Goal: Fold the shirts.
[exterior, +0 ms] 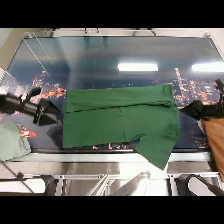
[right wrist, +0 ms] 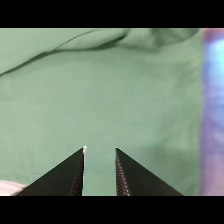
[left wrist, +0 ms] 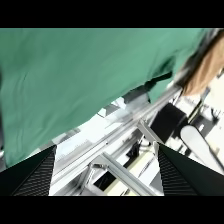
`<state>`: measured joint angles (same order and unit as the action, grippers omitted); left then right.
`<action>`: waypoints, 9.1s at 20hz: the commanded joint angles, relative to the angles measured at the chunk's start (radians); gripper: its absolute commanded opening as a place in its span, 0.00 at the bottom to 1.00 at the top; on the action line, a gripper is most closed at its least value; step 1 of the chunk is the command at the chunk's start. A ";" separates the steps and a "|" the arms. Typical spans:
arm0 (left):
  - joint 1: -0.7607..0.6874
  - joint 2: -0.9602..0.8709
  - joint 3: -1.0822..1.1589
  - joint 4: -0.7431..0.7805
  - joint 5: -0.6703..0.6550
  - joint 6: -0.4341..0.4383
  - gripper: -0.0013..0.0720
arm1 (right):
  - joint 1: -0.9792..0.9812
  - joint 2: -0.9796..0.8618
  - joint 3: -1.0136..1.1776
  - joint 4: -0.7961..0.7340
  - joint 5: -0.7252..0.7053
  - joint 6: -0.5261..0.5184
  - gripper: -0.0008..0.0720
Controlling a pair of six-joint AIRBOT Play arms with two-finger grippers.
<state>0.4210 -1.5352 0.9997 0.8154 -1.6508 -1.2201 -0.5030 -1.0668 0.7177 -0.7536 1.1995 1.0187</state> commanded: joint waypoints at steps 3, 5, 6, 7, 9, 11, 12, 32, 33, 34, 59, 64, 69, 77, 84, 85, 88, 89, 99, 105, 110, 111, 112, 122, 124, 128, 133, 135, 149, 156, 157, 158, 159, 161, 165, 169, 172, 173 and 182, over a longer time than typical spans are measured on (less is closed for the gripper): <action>0.037 0.138 -0.326 0.149 0.206 0.027 0.97 | 0.005 0.208 -0.154 0.104 -0.027 -0.054 0.33; 0.037 0.119 -0.362 0.159 0.250 0.023 0.97 | 0.005 0.241 -0.154 0.105 -0.007 -0.054 0.33; 0.036 0.099 -0.364 0.158 0.262 0.022 0.97 | 0.006 0.253 -0.154 0.113 0.003 -0.054 0.33; 0.036 0.074 -0.363 0.158 0.268 0.010 0.97 | 0.006 0.262 -0.154 0.119 0.013 -0.054 0.33; 0.036 0.021 -0.362 0.157 0.265 -0.003 0.92 | 0.006 0.279 -0.154 0.138 0.035 -0.054 0.33; 0.022 -0.023 -0.336 0.150 0.229 -0.005 0.75 | 0.006 0.292 -0.154 0.153 0.040 -0.054 0.34; -0.002 -0.035 -0.321 0.150 0.216 -0.004 0.75 | 0.006 0.296 -0.154 0.153 0.040 -0.053 0.34; -0.279 -0.109 -0.033 0.083 0.175 0.061 0.05 | -0.082 0.162 -0.398 -0.290 0.086 0.494 0.52; -0.279 -0.109 -0.033 0.083 0.170 0.063 0.05 | -0.081 0.135 -0.420 -0.272 0.073 0.487 0.52; -0.279 -0.109 -0.033 0.083 0.163 0.070 0.05 | -0.081 0.110 -0.429 -0.258 0.063 0.488 0.52; -0.140 0.026 -0.032 0.054 0.017 0.068 0.05 | -0.080 0.112 -0.195 0.478 0.122 0.034 0.05; -0.070 -0.156 0.104 0.012 -0.003 0.048 0.05 | -0.046 -0.132 -0.143 0.758 -0.026 -0.202 0.05; -0.080 -0.359 0.383 -0.243 0.003 0.037 0.05 | 0.080 -0.464 0.082 0.804 -0.144 -0.291 0.05; -0.159 -0.645 0.747 -0.327 -0.010 -0.087 0.04 | 0.146 -0.698 0.249 0.799 -0.192 -0.340 0.05; -0.131 -0.658 0.806 -0.276 -0.058 -0.128 0.99 | 0.085 -0.645 0.311 0.567 -0.137 -0.322 0.44; -0.111 -0.645 0.806 -0.277 -0.058 -0.128 0.99 | 0.065 -0.621 0.331 0.505 -0.139 -0.280 0.44; -0.049 -0.604 0.806 -0.309 0.005 -0.124 0.99 | 0.011 -0.573 0.406 0.268 -0.151 -0.117 0.72; -0.034 -0.592 0.806 -0.325 0.014 -0.125 0.99 | 0.004 -0.572 0.422 0.219 -0.136 -0.083 0.73; -0.121 -0.522 0.805 -0.374 -0.033 -0.123 0.01 | 0.153 -0.708 0.433 0.156 -0.119 -0.055 0.98; -0.297 -0.523 0.805 -0.362 0.004 -0.085 0.01 | 0.256 -0.724 0.503 0.187 -0.056 -0.053 0.05; -0.534 -0.523 0.805 -0.180 0.168 -0.092 0.01 | 0.204 -0.664 0.578 0.196 0.191 -0.051 0.05; -0.587 -0.523 0.805 -0.088 0.208 -0.119 0.01 | 0.185 -0.640 0.578 0.196 0.224 -0.048 0.05; -0.645 -0.523 0.805 0.006 0.246 -0.151 0.01 | 0.165 -0.619 0.578 0.196 0.252 -0.045 0.05; -0.944 -0.584 0.881 0.143 0.455 -0.252 0.01 | 0.084 -0.500 0.578 0.200 0.441 -0.045 0.05; -0.974 -0.657 0.993 0.143 0.379 -0.290 0.02 | 0.082 -0.481 0.579 0.201 0.454 -0.045 0.05; -1.012 -0.725 1.088 0.090 0.325 -0.307 0.04 | 0.049 -0.435 0.616 0.198 0.488 -0.032 0.05; -0.920 -0.586 1.014 -0.282 0.286 -0.109 0.04 | 0.027 -0.427 0.749 0.200 0.531 0.102 0.05; -0.816 -0.472 1.014 -0.283 0.179 -0.078 0.04 | 0.098 -0.410 0.758 0.201 0.528 0.148 0.05; -0.261 0.143 0.552 -0.317 0.016 0.100 0.04 | 1.125 -0.741 0.763 0.378 -0.336 0.042 0.63; -0.171 0.368 0.244 -0.462 0.124 0.210 0.04 | 0.874 -0.536 0.763 0.171 0.009 0.163 0.61; -0.163 0.391 0.212 -0.480 0.115 0.210 0.04 | 0.809 -0.497 0.763 0.040 0.053 0.238 0.61; -0.154 0.419 0.176 -0.490 0.105 0.211 0.04 | 0.752 -0.465 0.758 -0.077 0.084 0.305 0.61; -0.146 0.447 0.139 -0.503 0.099 0.216 0.04 | 0.691 -0.435 0.739 -0.166 0.090 0.351 0.61; -0.144 0.507 0.074 -0.502 0.100 0.217 0.04 | 0.589 -0.406 0.658 -0.212 0.063 0.390 0.76; -0.144 0.605 -0.013 -0.502 0.116 0.217 0.04 | 0.489 -0.467 0.513 -0.209 0.004 0.393 0.98; -0.144 0.647 -0.018 -0.502 0.117 0.217 0.04 | 0.495 -0.629 0.500 -0.024 0.002 0.309 0.97; -0.144 0.647 -0.018 -0.502 0.107 0.217 0.04 | 0.533 -0.740 0.500 0.174 0.001 0.247 0.97; -0.144 0.646 -0.018 -0.501 0.106 0.217 0.04 | 0.556 -0.769 0.500 0.207 0.001 0.239 0.97; -0.144 0.646 -0.018 -0.501 0.110 0.219 0.04 | 0.628 -0.680 0.682 0.505 0.056 0.109 0.05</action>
<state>0.2756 -0.8898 0.9817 0.3145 -1.5440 -1.0012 0.1360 -1.8160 1.2999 -0.3195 1.2308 1.1282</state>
